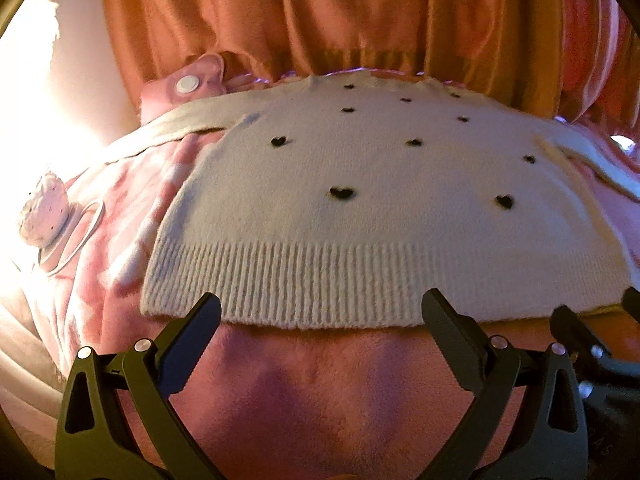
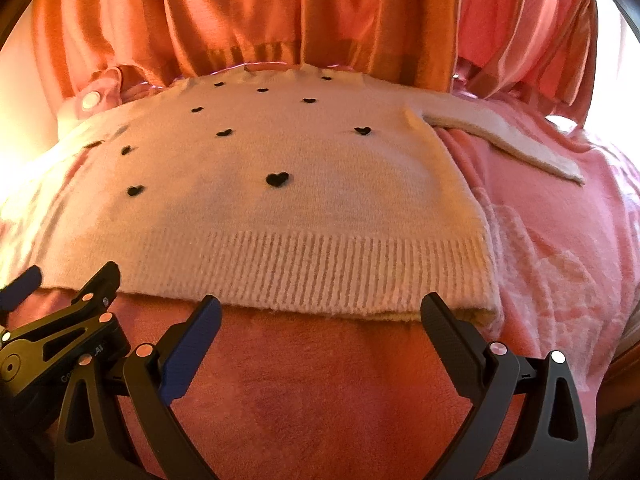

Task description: Fold small clothes

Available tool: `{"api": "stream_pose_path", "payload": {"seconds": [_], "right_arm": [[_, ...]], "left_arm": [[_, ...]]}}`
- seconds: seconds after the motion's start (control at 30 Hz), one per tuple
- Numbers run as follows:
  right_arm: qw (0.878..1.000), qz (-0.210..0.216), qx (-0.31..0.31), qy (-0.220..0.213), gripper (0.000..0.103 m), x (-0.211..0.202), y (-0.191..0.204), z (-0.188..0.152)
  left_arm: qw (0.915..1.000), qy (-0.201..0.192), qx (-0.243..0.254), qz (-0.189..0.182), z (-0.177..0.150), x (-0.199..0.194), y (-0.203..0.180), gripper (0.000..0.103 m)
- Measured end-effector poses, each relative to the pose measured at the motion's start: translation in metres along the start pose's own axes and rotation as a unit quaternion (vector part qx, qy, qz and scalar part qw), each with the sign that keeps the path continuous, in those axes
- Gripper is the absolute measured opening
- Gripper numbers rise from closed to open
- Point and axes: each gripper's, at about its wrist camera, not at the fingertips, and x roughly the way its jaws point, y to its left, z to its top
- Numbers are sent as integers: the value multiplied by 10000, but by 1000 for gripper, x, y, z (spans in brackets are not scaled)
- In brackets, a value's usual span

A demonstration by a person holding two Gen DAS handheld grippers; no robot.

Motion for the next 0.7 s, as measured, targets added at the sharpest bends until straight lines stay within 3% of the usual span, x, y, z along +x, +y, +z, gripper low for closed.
{"api": "stream_pose_path", "payload": {"seconds": [0.17,0.3,0.37,0.47,0.6,0.7], "right_arm": [[9979,85,500,-405,98,-8,-69,55],[9870,389,1502,-425,98,32,-179,104],[9768,416,2072,-343,98,58,-232,117],[9472,132,3188,-303,91,100,-324,126],[9189,-17,3929,-356,87,134,-385,128],[9088,-2,4161,-312,66,160,-403,131]], "left_arm": [[9993,-187,105,-306,31,-16,8,98],[9974,-266,-119,-665,59,-17,18,98],[9964,-311,-259,-740,72,-14,23,98],[9952,-371,-431,-791,86,-9,26,98],[9950,-531,-369,-764,99,2,21,98],[9953,-562,-272,-734,107,14,12,98]]}}
